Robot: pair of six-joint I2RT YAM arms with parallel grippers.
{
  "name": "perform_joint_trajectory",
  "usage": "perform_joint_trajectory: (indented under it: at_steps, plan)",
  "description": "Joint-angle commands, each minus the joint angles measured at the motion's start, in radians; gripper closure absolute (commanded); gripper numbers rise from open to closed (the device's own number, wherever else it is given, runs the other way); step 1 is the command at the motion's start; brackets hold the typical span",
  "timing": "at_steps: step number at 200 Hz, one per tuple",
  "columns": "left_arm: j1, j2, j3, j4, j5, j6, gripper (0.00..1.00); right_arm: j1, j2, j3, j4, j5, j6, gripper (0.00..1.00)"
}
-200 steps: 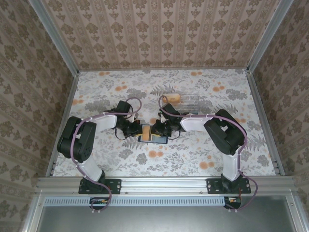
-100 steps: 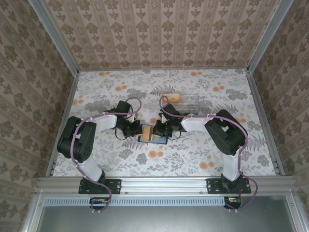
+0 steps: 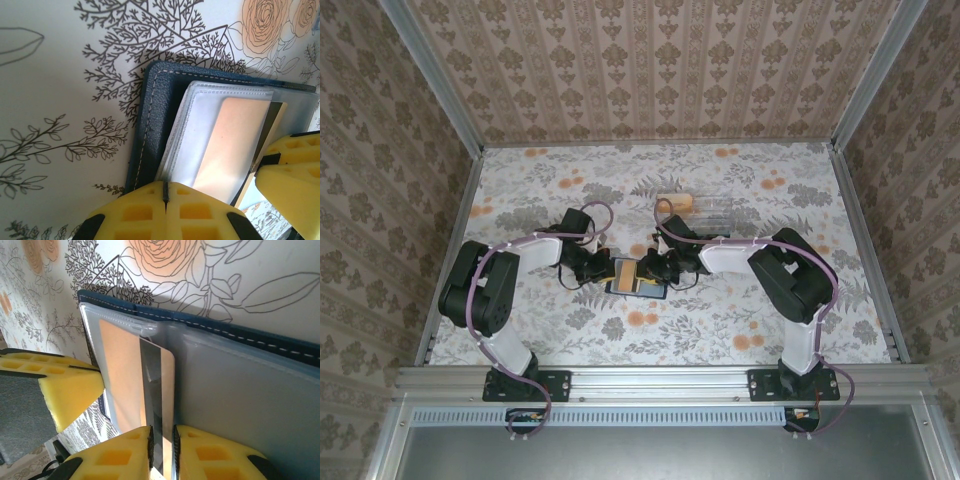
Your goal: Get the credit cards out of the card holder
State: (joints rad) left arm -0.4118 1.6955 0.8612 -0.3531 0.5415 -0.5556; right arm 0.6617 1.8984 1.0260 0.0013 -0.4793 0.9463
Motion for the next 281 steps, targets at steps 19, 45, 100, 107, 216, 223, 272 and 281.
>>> perform_joint_trajectory:
  at_steps: [19,45,100,107,216,223,272,281]
  plan:
    - [-0.005,0.009,-0.021,-0.033,-0.021,0.016,1.00,0.009,0.040,0.030,0.025,-0.004,0.016,0.78]
    - [-0.008,0.010,-0.022,-0.031,-0.021,0.013,1.00,0.010,0.051,0.032,0.026,-0.007,0.017,0.79]
    - [-0.007,0.006,-0.022,-0.040,-0.029,0.019,1.00,-0.001,0.023,0.000,0.010,0.000,-0.003,1.00]
    - [-0.006,0.006,-0.023,-0.042,-0.029,0.022,1.00,-0.007,0.016,-0.012,0.011,0.001,-0.007,1.00]
    - [-0.002,0.000,-0.017,-0.048,-0.028,0.028,1.00,-0.084,-0.166,-0.136,-0.048,-0.039,-0.087,1.00]
    - [-0.002,0.000,-0.015,-0.049,-0.027,0.028,1.00,-0.086,-0.180,-0.134,-0.062,-0.040,-0.097,1.00]
    - [-0.002,-0.032,0.021,-0.067,-0.021,0.028,1.00,-0.091,-0.271,-0.080,-0.197,-0.035,-0.184,1.00]
    - [-0.003,-0.043,0.035,-0.075,-0.021,0.029,1.00,-0.091,-0.288,-0.055,-0.251,-0.025,-0.225,1.00]
